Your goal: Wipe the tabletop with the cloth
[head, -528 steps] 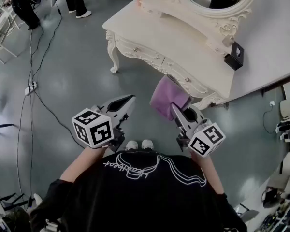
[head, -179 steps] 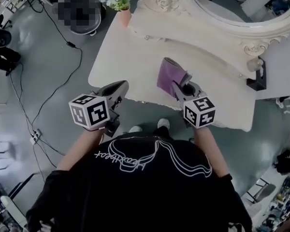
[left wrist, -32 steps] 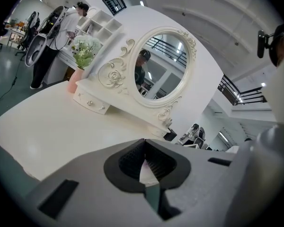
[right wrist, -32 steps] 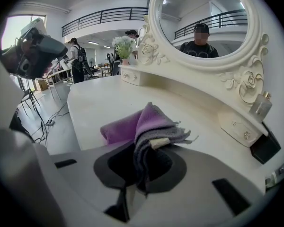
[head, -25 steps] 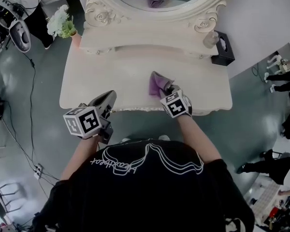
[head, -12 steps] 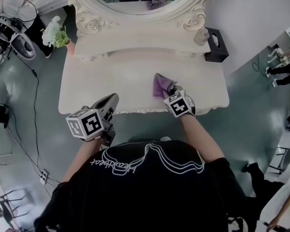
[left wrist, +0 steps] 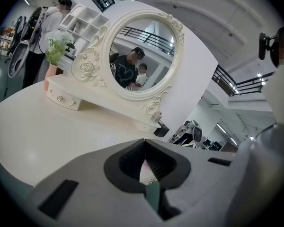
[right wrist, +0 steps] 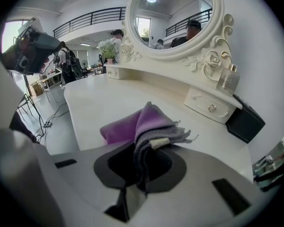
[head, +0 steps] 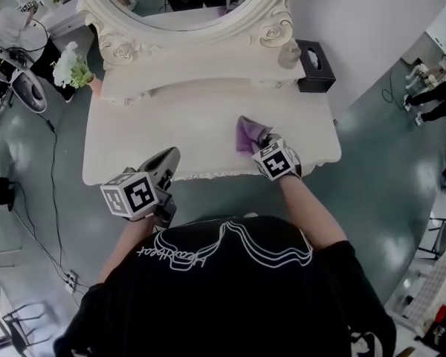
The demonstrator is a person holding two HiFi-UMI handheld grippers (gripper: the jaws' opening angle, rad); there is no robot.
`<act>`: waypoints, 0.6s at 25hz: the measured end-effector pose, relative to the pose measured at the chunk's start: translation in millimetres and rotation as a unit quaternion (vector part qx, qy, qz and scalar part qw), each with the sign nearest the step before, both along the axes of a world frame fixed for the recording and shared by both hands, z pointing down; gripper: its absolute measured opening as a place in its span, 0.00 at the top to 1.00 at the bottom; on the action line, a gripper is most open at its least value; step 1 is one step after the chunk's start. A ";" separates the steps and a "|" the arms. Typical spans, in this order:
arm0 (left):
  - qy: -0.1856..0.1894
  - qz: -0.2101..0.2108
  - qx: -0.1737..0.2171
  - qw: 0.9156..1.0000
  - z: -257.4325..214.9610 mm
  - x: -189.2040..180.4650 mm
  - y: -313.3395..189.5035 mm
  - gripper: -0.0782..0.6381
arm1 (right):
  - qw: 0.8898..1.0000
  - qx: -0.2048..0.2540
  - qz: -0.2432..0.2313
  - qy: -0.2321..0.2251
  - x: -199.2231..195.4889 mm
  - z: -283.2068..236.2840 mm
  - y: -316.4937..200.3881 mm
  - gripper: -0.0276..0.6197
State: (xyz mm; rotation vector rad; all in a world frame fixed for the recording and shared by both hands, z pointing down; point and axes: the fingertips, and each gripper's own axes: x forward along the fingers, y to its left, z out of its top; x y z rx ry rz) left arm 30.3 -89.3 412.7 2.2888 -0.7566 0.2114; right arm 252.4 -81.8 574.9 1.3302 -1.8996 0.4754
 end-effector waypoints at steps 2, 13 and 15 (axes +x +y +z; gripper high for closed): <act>-0.002 0.001 0.001 1.000 0.3 7.1 1.3 0.88 | 1.000 0.003 0.001 0.000 9.1 -0.9 1.8 0.88; 0.000 0.007 0.004 1.000 2.2 59.2 8.9 0.88 | 1.000 0.003 0.008 0.005 59.3 -0.6 16.0 0.88; 0.001 0.011 0.003 1.000 2.9 70.8 11.5 0.89 | 1.000 0.003 0.008 0.004 69.4 -0.7 18.1 0.88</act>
